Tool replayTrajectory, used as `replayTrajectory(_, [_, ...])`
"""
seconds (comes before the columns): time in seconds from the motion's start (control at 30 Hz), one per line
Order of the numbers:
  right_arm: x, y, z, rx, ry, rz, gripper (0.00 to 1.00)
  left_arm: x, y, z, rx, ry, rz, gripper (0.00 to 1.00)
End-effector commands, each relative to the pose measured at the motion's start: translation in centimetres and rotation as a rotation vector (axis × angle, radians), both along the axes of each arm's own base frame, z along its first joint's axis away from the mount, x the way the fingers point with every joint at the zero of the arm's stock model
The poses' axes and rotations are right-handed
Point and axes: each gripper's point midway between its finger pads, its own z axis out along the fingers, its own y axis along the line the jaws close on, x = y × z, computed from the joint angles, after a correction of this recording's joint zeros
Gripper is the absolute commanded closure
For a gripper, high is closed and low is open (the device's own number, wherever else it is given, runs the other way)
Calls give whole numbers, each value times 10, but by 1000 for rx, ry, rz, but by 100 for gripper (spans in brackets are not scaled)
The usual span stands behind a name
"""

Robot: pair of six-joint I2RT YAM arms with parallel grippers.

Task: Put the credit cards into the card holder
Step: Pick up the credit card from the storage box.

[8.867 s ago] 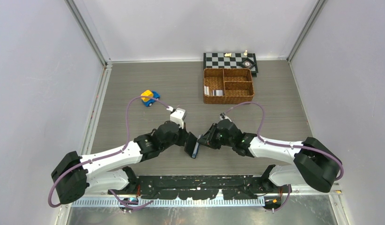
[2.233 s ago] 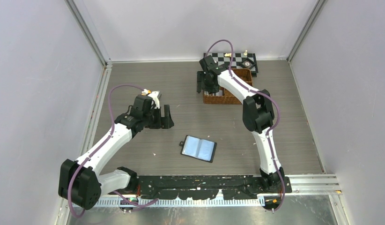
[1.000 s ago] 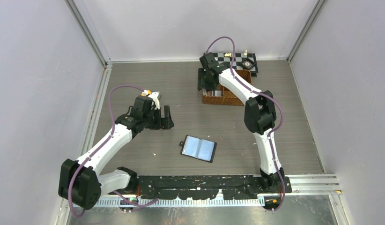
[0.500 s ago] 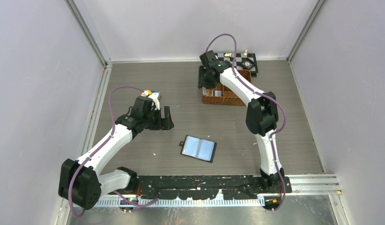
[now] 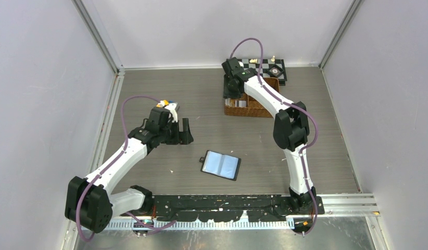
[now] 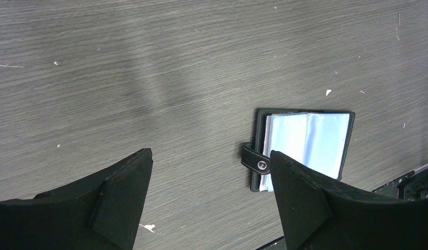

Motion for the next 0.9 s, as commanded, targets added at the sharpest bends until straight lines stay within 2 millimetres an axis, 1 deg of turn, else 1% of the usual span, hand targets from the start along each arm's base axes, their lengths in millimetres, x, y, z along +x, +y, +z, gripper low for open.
replayTrajectory(0.0, [-1, -3, 22, 11, -42, -14, 63, 9, -1, 11, -17, -62, 6, 15])
replayTrajectory(0.07, [-2, 2, 19, 32, -25, 0, 61, 9, -1, 11, -18, -61, 6, 15])
replayTrajectory(0.13, [-2, 6, 16, 46, -13, 4, 55, 9, -1, 11, -18, -60, 5, 15])
replayTrajectory(0.2, [-2, 7, 12, 50, -5, 4, 46, 9, -1, 11, -19, -60, 5, 15])
replayTrajectory(0.3, [-2, 9, 7, 51, 6, 9, 39, 9, -1, 12, -21, -62, 5, 15])
replayTrajectory(0.47, [0, 14, -1, 60, 27, 16, 38, 9, -2, 11, -22, -61, 4, 15])
replayTrajectory(0.63, [1, 18, -4, 69, 36, 22, 38, 8, -2, 10, -22, -60, 3, 15])
replayTrajectory(0.77, [0, 22, -3, 84, 42, 31, 41, 8, -2, 10, -22, -60, 2, 15])
replayTrajectory(0.87, [0, 23, 4, 97, 33, 34, 44, 8, -2, 10, -21, -59, 2, 15])
